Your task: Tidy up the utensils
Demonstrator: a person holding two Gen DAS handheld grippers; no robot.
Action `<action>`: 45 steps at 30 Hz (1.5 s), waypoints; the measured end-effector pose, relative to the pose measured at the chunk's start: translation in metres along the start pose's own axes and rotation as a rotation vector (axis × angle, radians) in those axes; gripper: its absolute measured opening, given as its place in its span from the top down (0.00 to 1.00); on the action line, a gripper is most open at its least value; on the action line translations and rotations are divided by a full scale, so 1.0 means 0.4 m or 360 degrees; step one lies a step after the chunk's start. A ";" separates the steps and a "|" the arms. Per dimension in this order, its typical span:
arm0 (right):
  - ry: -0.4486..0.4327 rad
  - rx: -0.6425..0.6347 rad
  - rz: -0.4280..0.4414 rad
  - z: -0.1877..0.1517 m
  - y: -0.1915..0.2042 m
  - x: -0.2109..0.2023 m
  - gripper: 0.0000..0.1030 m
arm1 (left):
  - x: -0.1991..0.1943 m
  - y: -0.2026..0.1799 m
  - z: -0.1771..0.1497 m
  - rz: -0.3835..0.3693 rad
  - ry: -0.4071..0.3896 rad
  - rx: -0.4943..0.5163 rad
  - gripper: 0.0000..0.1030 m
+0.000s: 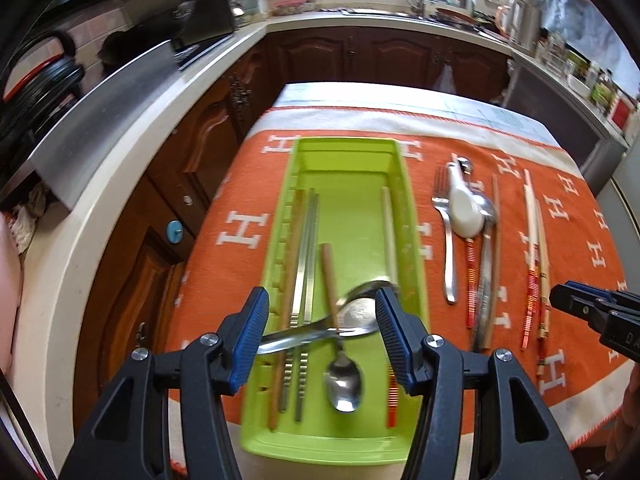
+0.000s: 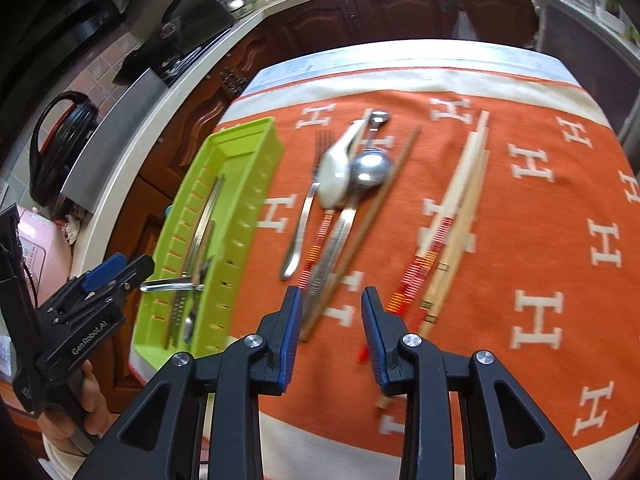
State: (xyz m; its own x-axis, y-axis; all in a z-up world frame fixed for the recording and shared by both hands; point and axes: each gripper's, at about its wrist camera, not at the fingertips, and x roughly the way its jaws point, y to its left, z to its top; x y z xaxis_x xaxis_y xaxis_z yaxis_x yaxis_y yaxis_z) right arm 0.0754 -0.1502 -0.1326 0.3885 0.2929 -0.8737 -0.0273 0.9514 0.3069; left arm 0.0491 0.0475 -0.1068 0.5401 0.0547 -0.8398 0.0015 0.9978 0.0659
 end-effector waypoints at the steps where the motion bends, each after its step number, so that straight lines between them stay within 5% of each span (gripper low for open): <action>1: -0.0008 0.0010 -0.0015 -0.003 -0.014 -0.005 0.70 | -0.001 -0.014 0.002 -0.0022 0.0008 0.0014 0.48; 14: -0.0158 0.0133 -0.0155 -0.004 -0.197 -0.065 0.70 | 0.035 -0.220 0.072 -0.0483 0.0095 0.0199 0.48; 20: -0.0155 0.0159 -0.0083 -0.013 -0.243 -0.062 0.70 | 0.128 -0.282 0.104 -0.0637 0.0238 0.0190 0.81; 45: -0.0095 0.0207 0.0045 -0.022 -0.321 0.033 0.70 | 0.298 -0.343 0.127 -0.0561 0.0400 0.0219 0.88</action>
State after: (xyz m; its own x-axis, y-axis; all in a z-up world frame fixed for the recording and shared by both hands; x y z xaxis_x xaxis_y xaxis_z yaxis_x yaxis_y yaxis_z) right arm 0.0760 -0.2676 -0.1869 0.4433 0.3096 -0.8412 0.0794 0.9212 0.3809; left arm 0.1562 -0.0848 -0.1886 0.2657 -0.2631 -0.9275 0.2694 0.9440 -0.1906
